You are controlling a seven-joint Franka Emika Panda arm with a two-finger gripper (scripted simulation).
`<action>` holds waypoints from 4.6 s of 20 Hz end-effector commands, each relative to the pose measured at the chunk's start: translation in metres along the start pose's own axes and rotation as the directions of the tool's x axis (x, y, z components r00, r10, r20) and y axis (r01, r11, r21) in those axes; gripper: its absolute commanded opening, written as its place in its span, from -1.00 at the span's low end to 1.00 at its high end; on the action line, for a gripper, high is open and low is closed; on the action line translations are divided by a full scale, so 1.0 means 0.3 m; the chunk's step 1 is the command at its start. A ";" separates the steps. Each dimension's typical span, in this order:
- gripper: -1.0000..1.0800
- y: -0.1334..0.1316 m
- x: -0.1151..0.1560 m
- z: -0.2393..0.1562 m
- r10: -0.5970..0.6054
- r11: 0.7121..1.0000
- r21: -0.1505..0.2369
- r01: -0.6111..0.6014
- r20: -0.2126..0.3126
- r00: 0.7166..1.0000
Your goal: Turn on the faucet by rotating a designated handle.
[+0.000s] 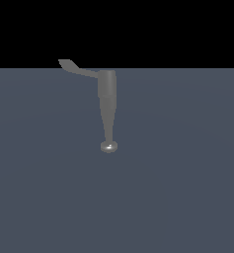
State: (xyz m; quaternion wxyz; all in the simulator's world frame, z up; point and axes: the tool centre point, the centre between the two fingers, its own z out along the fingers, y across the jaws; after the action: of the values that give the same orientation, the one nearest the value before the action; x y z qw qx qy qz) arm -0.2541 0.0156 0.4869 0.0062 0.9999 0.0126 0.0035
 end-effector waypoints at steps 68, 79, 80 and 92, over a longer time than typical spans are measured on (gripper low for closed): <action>-1.00 -0.301 0.818 0.451 0.941 0.339 0.001 -0.941 0.022 0.339; -1.00 -0.367 0.917 0.585 0.989 0.149 -0.005 -0.989 0.016 0.149; -1.00 -0.371 0.922 0.593 0.990 0.138 -0.005 -0.990 0.015 0.138; -1.00 -0.387 0.943 0.627 0.996 0.092 -0.006 -0.996 0.013 0.091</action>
State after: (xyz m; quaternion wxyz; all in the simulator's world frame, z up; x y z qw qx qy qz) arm 0.0269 0.1364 0.2993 0.0002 0.7475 -0.6642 -0.0002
